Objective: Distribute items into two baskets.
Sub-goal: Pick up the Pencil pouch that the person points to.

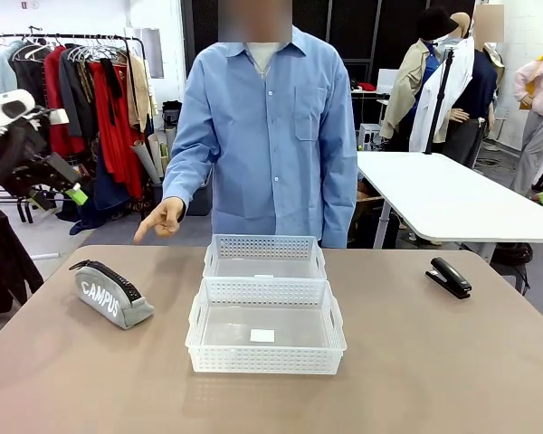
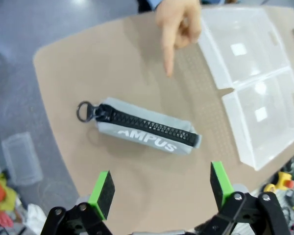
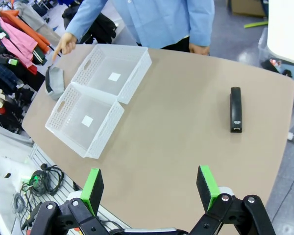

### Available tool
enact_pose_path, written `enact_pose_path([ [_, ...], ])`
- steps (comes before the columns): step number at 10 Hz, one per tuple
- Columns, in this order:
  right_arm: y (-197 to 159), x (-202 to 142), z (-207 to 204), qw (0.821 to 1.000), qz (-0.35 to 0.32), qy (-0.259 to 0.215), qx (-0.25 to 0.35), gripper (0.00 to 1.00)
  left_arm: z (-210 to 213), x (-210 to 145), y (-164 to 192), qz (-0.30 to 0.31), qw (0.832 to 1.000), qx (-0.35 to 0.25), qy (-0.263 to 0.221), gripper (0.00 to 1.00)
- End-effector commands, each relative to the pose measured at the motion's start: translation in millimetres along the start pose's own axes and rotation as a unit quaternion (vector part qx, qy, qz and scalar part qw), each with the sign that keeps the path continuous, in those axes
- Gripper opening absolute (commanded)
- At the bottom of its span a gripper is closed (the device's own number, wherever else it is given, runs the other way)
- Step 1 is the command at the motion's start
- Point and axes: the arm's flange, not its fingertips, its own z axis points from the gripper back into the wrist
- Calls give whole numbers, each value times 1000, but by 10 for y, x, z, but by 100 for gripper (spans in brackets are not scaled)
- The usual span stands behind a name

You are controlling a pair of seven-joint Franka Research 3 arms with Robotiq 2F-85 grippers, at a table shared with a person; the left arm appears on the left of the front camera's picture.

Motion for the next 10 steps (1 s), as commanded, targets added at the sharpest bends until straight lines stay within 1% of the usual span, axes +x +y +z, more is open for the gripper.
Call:
enact_pose_path([
  [1,1,14,6,1000,4,-7,6,100,-85,208,-77,74,995,27,59,100],
  [3,1,14,6,1000,4,-7,6,100,-317,353,-116,133,986,47,86,100],
  [4,1,14,6,1000,4,-7,6,100,-442,417,-119,173,979,66,87,100],
  [6,1,14,6,1000,4,-7,6,100,-640,460,-135,223,967,89,82,100],
  [8,1,14,6,1000,4,-7,6,100,-837,488,-154,310,936,140,94,100],
  [10,1,14,6,1000,4,-7,6,100,-1018,501,-177,370,909,174,87,100],
])
